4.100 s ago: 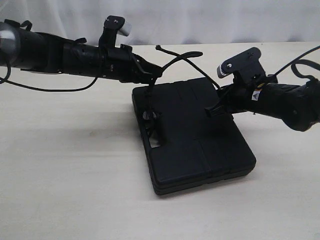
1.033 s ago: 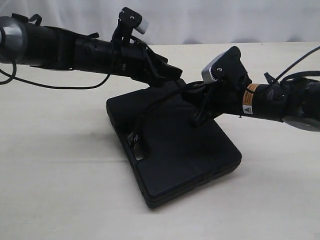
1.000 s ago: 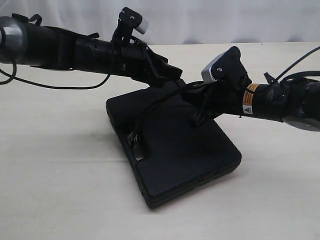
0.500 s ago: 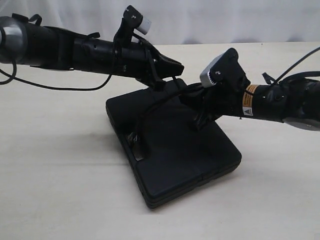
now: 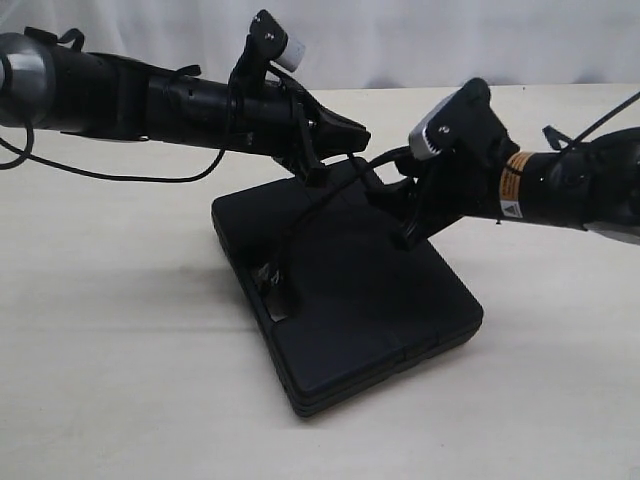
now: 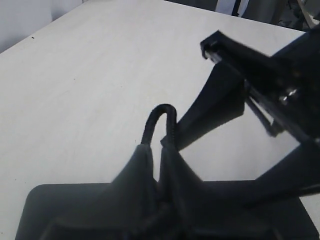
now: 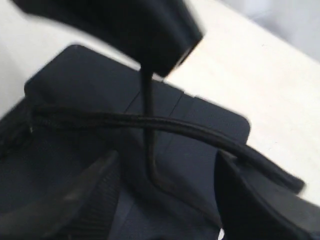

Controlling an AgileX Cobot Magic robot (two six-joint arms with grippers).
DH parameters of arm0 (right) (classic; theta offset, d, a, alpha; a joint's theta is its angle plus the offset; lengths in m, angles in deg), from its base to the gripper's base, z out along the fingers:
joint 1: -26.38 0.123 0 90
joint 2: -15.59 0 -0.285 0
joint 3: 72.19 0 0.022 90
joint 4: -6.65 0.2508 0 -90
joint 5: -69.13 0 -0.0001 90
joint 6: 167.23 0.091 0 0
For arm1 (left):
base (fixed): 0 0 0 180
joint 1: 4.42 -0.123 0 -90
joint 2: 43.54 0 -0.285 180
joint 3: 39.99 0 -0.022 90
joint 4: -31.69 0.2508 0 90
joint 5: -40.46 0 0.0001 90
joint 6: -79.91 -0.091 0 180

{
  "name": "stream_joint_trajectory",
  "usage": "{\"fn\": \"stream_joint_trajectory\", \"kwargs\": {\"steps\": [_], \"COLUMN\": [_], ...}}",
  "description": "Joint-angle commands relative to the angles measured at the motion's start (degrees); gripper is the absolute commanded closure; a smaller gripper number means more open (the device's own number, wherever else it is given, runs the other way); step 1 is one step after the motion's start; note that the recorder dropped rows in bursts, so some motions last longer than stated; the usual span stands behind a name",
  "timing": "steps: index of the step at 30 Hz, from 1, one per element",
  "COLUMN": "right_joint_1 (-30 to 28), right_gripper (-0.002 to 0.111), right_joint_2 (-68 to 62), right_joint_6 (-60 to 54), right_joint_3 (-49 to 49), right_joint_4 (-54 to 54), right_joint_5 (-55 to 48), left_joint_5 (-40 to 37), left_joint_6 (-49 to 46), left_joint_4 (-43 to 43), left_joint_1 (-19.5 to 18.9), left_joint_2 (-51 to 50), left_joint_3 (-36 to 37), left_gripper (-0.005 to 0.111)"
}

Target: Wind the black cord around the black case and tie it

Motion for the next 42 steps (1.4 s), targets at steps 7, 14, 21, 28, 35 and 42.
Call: {"fn": "stream_joint_trajectory", "kwargs": {"steps": [7,14,21,28,35,42], "right_joint_1": [0.1,0.1,0.1,0.1,0.1,0.0], "right_gripper": [0.054,0.054,0.054,0.054,0.103,0.104], "right_joint_2": [6.1,4.4,-3.5,-7.7,-9.2,-6.6], "right_joint_6": [7.3,10.4,5.9,-0.3,-5.1,-18.9], "right_joint_3": [0.2,0.2,2.4,5.1,5.2,5.3], "right_joint_4": [-1.2,-2.8,-2.5,6.1,10.4,29.6], "right_joint_5": [-9.0,2.3,2.9,1.3,4.4,3.2], "left_joint_5": [-1.0,-1.0,-1.0,-8.2,-10.4,-10.8], "left_joint_6": [-0.6,-0.6,-0.6,-0.6,-0.6,-0.6], "left_joint_4": [-0.5,-0.5,-0.5,-0.6,-0.1,1.3], "left_joint_1": [-0.1,-0.1,0.1,0.1,0.1,0.1], "left_joint_2": [0.0,0.0,0.0,0.0,0.0,0.0], "left_joint_3": [-0.4,-0.4,-0.4,-0.4,-0.4,-0.4], "left_gripper": [0.107,0.107,0.107,0.107,0.107,0.102]}}
